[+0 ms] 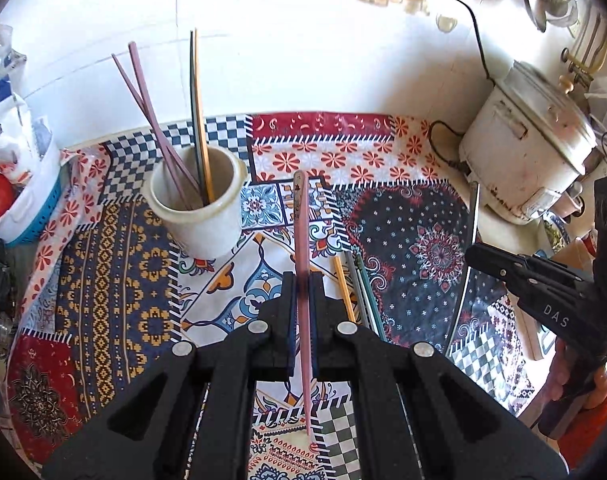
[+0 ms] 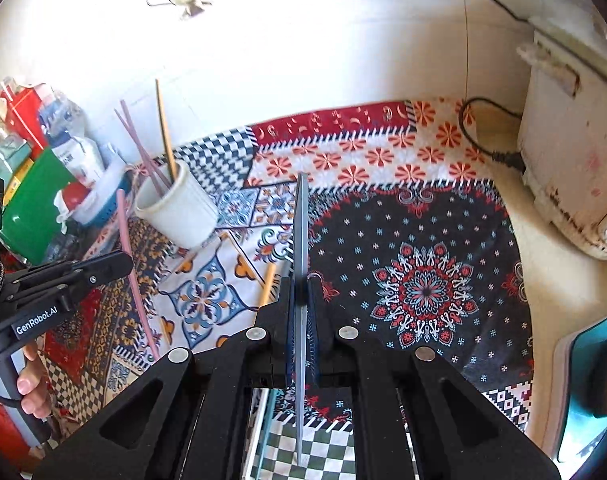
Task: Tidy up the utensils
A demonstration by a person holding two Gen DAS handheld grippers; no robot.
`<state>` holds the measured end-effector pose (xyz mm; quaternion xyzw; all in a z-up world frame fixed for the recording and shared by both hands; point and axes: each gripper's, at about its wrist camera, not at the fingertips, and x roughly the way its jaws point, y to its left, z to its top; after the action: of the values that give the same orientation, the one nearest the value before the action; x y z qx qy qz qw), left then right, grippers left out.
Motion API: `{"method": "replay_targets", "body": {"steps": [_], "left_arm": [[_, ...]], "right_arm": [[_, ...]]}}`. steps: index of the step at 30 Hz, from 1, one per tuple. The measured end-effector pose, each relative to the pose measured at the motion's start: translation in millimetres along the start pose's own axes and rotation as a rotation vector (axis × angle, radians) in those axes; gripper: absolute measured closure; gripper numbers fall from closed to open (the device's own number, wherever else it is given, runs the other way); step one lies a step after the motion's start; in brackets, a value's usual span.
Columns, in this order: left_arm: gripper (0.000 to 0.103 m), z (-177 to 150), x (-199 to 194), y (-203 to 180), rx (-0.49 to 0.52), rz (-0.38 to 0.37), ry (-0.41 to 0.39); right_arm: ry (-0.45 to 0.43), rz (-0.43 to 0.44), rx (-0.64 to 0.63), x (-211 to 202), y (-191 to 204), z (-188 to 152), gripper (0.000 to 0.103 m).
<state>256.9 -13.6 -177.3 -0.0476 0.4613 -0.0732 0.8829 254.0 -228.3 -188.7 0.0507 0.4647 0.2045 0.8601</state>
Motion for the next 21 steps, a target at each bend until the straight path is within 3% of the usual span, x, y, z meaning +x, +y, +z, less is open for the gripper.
{"method": "replay_targets", "body": {"steps": [12,21], "left_arm": [[0.1,-0.4,-37.4,2.5,-0.012,0.0,-0.092],[0.103,3.4,-52.4,6.4,-0.024,-0.007,-0.134]], "right_arm": [[-0.096,0.003,-0.067,-37.0,25.6,7.1,0.098],[-0.108,0.011,-0.114,-48.5,43.3,4.5,0.101]]}}
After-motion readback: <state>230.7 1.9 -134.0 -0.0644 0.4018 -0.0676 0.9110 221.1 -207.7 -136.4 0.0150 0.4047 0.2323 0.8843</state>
